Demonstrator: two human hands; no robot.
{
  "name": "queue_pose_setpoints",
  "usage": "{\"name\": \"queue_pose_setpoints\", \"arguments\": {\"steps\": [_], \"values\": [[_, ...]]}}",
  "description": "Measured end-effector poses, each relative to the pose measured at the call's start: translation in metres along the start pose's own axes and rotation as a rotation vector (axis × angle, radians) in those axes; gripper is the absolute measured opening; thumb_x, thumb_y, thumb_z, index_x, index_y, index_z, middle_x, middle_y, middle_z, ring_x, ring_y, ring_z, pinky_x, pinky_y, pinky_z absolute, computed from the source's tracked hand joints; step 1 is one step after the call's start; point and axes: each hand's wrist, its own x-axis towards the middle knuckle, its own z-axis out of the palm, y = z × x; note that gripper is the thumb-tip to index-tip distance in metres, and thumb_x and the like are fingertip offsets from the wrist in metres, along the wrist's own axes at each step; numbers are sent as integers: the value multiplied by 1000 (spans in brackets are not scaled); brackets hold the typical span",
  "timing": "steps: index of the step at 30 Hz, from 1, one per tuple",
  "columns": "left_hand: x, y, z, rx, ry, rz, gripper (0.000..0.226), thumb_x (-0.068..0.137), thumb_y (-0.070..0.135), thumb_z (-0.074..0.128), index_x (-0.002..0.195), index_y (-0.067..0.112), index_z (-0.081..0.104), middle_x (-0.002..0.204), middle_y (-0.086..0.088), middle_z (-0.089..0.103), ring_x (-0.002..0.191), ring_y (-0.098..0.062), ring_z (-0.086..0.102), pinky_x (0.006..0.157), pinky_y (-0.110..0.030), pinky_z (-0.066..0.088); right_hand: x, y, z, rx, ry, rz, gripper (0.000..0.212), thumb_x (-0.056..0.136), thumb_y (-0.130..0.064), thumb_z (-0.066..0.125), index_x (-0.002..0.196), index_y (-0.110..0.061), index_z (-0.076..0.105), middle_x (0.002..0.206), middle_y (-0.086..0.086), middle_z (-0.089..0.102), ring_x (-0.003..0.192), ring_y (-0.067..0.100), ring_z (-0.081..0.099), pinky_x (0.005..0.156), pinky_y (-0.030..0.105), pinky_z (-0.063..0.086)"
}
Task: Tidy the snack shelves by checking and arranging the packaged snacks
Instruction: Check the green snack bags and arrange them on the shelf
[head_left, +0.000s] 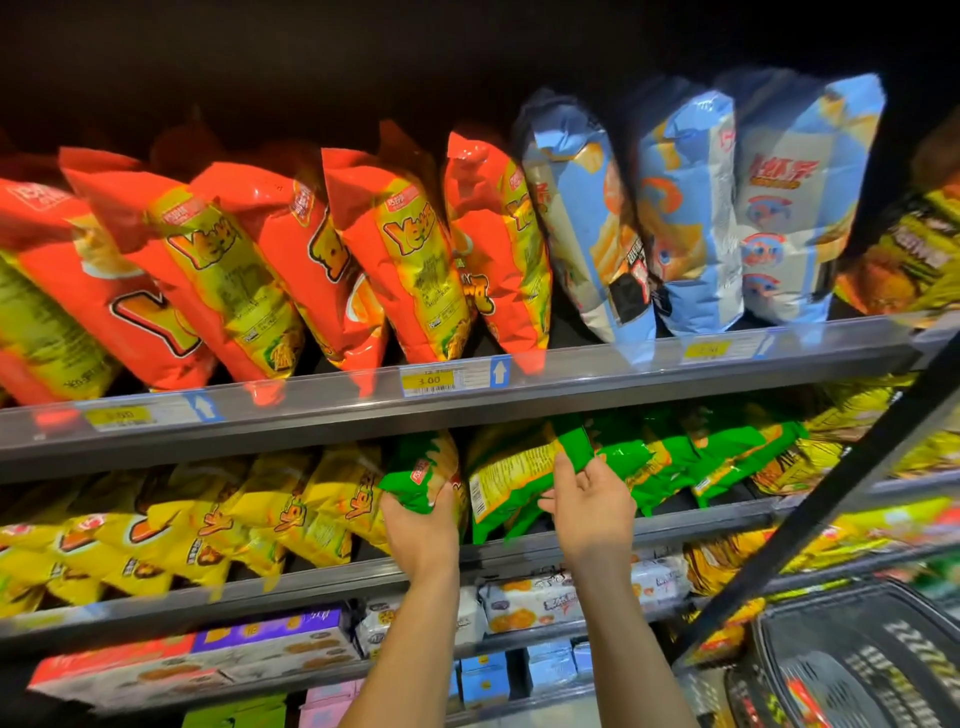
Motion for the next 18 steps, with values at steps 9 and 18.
{"name": "queue_pose_setpoints", "arguments": {"steps": [9,18], "values": [[-23,7,-20,24,14,-41,91,86,32,87,155,8,33,156,-17,43,135,-40,52,104,-50,47,-13,-3,-36,28,0,-35,43,105,-33,61,72,-13,42,72,14,64,70,14,77,72,51,62],[-91,21,-51,94,-168,289,71,90,47,79,146,19,47,143,3,46,136,-17,46,114,-45,44,-43,3,-90,22,-129,-146,51,104,-38,61,68,-20,30,50,-14,30,56,15,32,81,63,58]]}}
